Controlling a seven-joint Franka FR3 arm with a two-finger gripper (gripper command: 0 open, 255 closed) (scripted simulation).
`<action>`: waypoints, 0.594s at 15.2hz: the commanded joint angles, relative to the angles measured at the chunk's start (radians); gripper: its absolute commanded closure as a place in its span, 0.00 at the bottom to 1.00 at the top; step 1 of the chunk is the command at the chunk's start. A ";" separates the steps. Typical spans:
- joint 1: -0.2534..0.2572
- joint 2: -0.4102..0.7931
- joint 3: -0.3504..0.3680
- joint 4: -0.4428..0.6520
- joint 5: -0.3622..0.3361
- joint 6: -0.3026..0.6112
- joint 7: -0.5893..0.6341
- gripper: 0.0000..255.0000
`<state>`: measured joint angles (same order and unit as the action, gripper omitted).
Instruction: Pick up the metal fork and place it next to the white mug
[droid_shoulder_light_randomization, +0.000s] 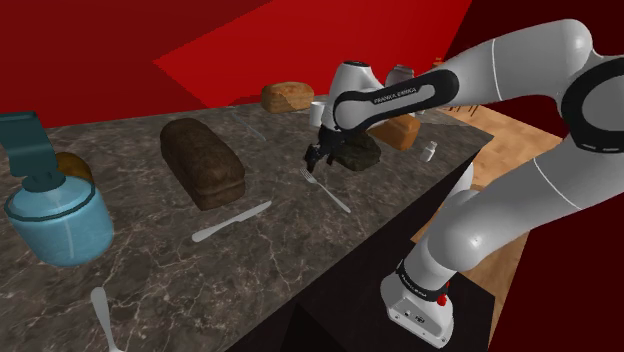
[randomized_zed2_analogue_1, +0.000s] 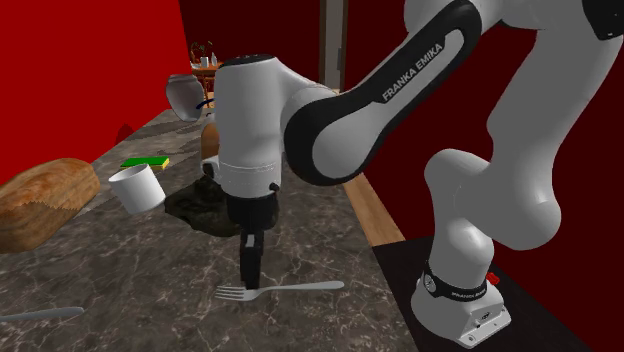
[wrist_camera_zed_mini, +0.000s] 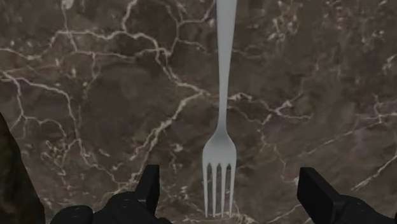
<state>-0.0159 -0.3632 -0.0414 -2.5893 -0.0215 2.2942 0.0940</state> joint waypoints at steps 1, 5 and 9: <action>0.003 0.056 -0.011 -0.007 0.018 0.062 -0.010 0.00; 0.004 0.100 -0.012 -0.027 0.021 0.126 -0.012 0.00; 0.005 0.143 -0.013 -0.041 0.024 0.183 -0.014 0.00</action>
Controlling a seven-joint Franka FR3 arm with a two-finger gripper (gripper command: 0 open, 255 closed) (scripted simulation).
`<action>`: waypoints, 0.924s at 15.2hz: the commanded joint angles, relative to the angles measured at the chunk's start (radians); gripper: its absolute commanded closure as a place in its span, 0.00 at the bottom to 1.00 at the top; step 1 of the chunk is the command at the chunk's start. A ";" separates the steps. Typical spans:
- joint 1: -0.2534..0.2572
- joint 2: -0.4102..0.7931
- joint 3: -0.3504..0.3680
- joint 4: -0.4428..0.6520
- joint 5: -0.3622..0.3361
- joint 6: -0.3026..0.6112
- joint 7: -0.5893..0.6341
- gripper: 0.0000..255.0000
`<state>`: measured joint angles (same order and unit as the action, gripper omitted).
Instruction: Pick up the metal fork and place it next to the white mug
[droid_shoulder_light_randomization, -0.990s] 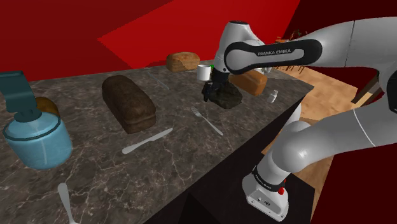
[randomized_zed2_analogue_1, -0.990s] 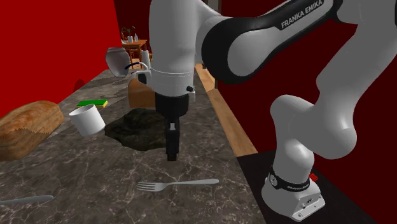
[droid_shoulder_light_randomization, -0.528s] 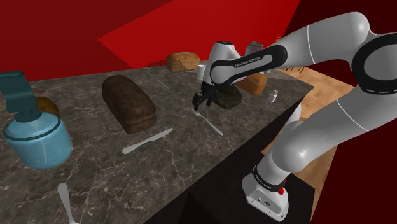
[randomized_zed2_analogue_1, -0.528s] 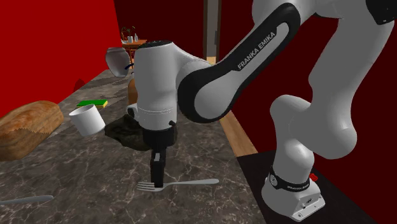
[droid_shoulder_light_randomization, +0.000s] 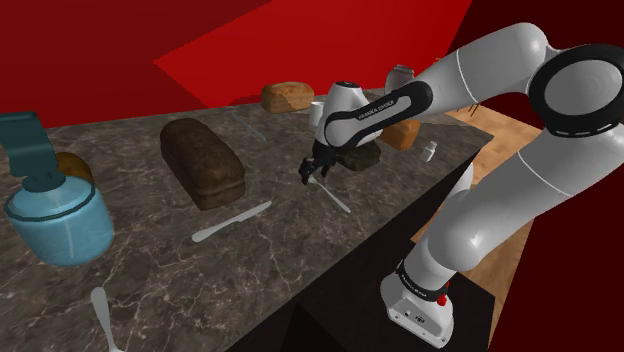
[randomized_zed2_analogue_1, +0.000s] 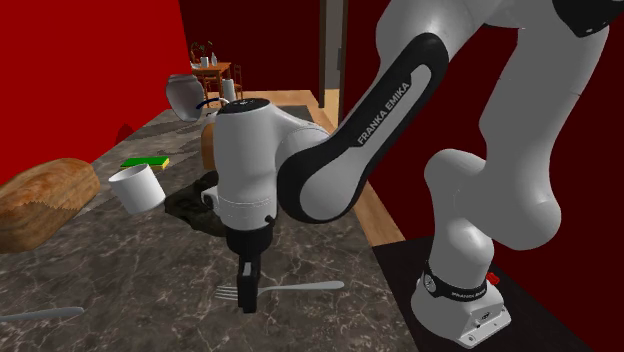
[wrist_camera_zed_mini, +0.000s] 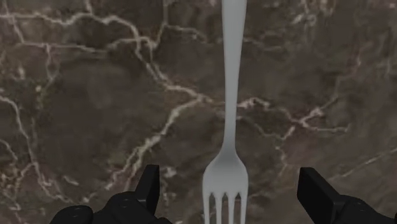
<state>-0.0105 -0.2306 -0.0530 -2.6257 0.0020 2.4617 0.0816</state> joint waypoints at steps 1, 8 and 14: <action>0.000 0.010 -0.001 -0.005 0.001 0.016 -0.002 0.00; 0.000 0.010 -0.001 -0.005 0.001 0.015 -0.002 1.00; -0.001 0.010 -0.002 0.002 0.000 0.009 -0.004 1.00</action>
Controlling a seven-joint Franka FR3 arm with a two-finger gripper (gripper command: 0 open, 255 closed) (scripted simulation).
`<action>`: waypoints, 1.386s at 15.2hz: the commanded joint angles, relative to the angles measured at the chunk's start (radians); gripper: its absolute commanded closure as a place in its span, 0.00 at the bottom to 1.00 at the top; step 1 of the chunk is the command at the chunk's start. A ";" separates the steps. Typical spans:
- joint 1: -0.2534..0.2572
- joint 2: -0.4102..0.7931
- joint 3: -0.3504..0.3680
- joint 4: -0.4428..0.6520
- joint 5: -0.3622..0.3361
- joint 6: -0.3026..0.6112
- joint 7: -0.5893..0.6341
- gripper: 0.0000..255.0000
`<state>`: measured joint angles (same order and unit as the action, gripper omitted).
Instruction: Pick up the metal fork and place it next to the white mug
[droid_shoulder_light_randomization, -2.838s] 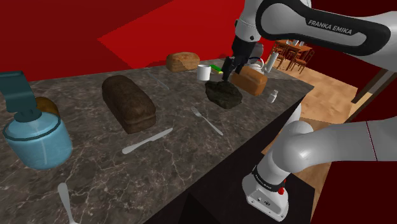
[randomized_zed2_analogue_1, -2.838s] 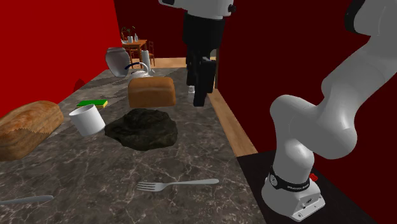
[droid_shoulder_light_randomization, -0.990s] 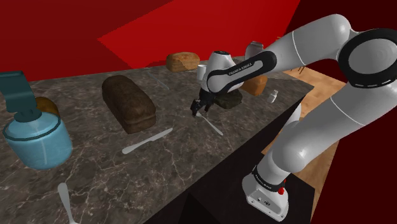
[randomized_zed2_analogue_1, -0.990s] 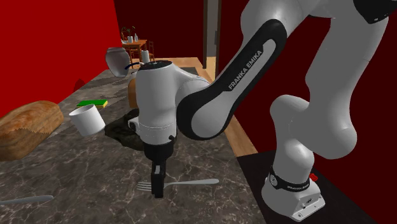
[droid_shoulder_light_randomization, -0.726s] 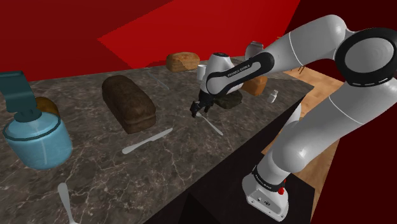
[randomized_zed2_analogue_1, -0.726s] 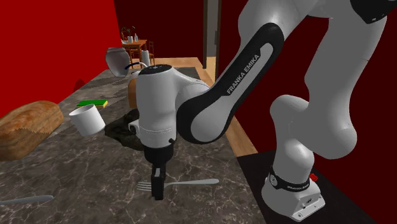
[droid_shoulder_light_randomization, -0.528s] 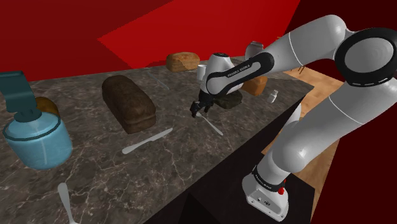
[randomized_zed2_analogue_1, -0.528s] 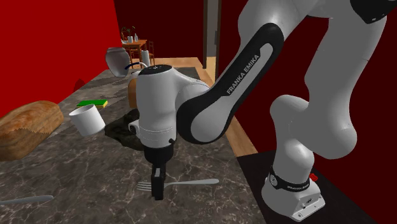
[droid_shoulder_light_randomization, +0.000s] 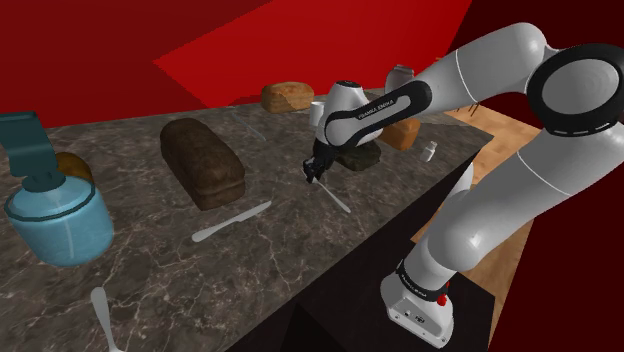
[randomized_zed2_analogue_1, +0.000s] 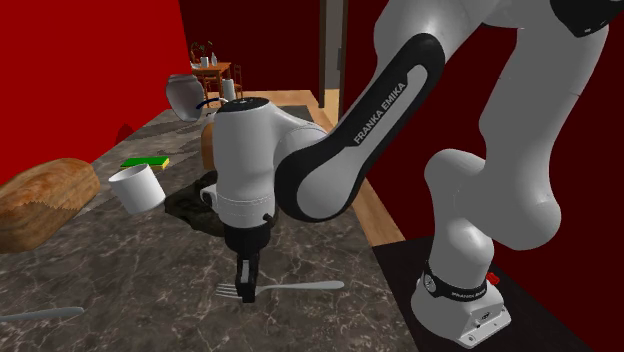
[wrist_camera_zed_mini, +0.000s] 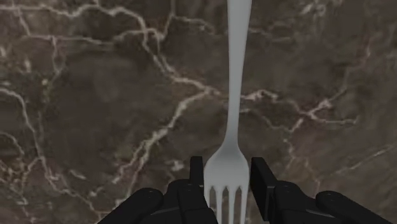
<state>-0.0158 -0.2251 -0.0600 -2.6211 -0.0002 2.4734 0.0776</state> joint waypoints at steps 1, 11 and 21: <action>0.004 0.007 0.004 -0.004 0.003 0.001 0.000 1.00; 0.004 -0.078 0.008 0.036 -0.003 -0.124 0.008 1.00; 0.003 -0.154 0.011 0.114 -0.006 -0.278 0.012 1.00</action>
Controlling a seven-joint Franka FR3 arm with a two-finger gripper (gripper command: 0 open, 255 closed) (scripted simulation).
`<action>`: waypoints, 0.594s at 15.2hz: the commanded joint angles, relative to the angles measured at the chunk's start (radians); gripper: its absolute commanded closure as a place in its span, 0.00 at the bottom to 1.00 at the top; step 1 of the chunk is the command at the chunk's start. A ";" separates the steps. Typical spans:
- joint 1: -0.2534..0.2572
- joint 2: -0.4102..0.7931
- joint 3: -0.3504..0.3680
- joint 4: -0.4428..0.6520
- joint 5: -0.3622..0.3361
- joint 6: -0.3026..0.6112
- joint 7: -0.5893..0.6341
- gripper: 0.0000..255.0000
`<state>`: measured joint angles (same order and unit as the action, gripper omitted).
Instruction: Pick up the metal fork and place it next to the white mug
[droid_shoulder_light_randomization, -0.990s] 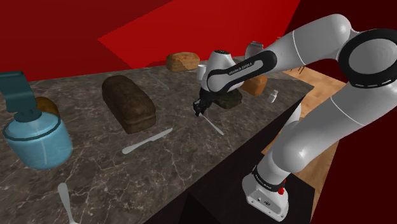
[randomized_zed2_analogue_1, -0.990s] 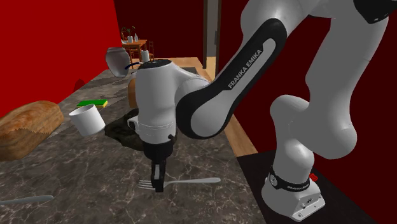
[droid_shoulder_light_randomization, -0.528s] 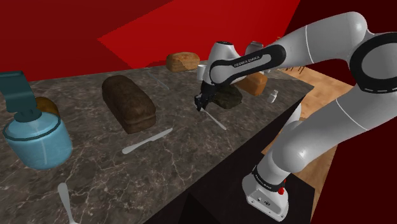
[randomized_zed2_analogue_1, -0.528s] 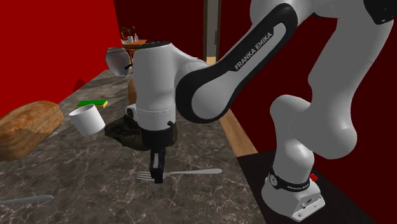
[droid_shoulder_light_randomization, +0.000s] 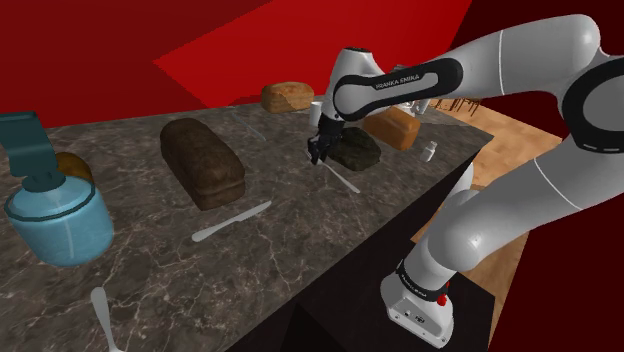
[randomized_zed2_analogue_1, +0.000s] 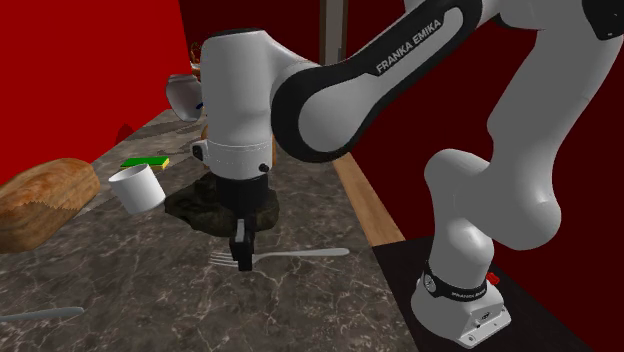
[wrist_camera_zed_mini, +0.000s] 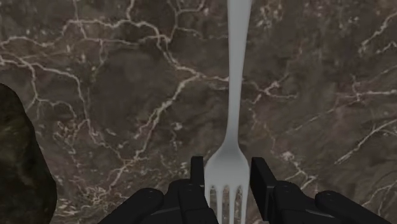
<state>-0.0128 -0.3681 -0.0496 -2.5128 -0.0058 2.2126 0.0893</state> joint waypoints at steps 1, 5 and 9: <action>0.000 -0.017 0.000 0.014 -0.001 -0.032 0.001 1.00; -0.001 -0.038 0.002 0.052 -0.001 -0.091 0.002 1.00; -0.001 -0.055 0.003 0.093 -0.001 -0.148 0.003 1.00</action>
<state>-0.0128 -0.4198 -0.0464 -2.4324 -0.0069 2.0804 0.0929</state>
